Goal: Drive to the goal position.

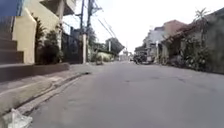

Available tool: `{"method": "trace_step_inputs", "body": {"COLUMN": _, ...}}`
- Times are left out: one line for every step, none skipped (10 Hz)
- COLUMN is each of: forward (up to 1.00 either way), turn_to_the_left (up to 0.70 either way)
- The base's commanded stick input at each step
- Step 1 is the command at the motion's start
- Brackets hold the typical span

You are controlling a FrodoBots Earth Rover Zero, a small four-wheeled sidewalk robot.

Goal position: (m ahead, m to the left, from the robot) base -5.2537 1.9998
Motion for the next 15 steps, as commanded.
{"method": "trace_step_inputs", "body": {"forward": 1.0, "turn_to_the_left": 0.0}}
{"method": "trace_step_inputs", "body": {"forward": 1.0, "turn_to_the_left": 0.0}}
{"method": "trace_step_inputs", "body": {"forward": 1.0, "turn_to_the_left": 0.0}}
{"method": "trace_step_inputs", "body": {"forward": 1.0, "turn_to_the_left": 0.0}}
{"method": "trace_step_inputs", "body": {"forward": 1.0, "turn_to_the_left": 0.0}}
{"method": "trace_step_inputs", "body": {"forward": 1.0, "turn_to_the_left": 0.0}}
{"method": "trace_step_inputs", "body": {"forward": 1.0, "turn_to_the_left": 0.0}}
{"method": "trace_step_inputs", "body": {"forward": 1.0, "turn_to_the_left": 0.0}}
{"method": "trace_step_inputs", "body": {"forward": 1.0, "turn_to_the_left": 0.0}}
{"method": "trace_step_inputs", "body": {"forward": 1.0, "turn_to_the_left": 0.0}}
{"method": "trace_step_inputs", "body": {"forward": 1.0, "turn_to_the_left": 0.0}}
{"method": "trace_step_inputs", "body": {"forward": 1.0, "turn_to_the_left": 0.0}}
{"method": "trace_step_inputs", "body": {"forward": 1.0, "turn_to_the_left": 0.0}}
{"method": "trace_step_inputs", "body": {"forward": 1.0, "turn_to_the_left": 0.0}}
{"method": "trace_step_inputs", "body": {"forward": 1.0, "turn_to_the_left": 0.0}}
